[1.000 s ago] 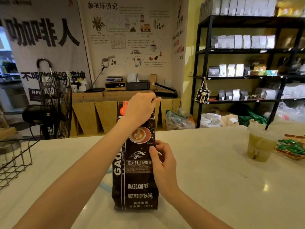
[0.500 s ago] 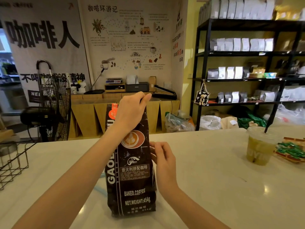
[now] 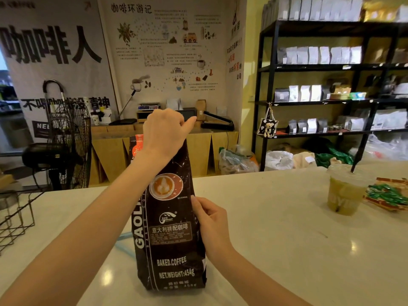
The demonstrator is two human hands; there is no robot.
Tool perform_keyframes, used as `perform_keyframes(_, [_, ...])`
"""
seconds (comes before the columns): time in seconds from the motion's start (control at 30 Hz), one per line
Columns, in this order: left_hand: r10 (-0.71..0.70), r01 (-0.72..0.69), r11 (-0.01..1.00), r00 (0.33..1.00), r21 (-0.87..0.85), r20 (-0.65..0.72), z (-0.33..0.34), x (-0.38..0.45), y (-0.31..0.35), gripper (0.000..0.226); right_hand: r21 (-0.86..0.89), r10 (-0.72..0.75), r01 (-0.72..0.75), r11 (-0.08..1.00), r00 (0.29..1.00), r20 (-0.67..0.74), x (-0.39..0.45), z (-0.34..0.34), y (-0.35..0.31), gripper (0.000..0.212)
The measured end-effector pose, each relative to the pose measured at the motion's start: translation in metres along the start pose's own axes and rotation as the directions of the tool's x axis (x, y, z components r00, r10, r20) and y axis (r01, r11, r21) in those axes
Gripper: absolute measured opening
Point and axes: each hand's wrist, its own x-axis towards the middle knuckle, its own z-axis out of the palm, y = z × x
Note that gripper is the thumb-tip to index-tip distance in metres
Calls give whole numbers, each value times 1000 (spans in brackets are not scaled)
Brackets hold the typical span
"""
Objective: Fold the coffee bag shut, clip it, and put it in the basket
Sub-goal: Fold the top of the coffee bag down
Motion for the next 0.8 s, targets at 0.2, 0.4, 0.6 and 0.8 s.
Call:
perform_keyframes(0.2, [-7, 6, 1000, 1000, -26, -17, 5, -3, 8, 43, -53, 26, -23, 998, 998, 55, 6, -7, 0, 24])
perform_keyframes(0.4, [20, -19, 999, 999, -29, 34, 9, 2, 8, 43, -103, 67, -47, 994, 978, 199, 33, -14, -26, 16])
perform_keyframes(0.6, [51, -44, 994, 996, -102, 73, 7, -6, 13, 42, -128, 36, -9, 992, 978, 208, 48, -3, -40, 27])
perform_keyframes(0.8, [-468, 538, 808, 834, -239, 293, 4, -70, -40, 93, -63, 151, -142, 988, 971, 187, 61, -12, -34, 23])
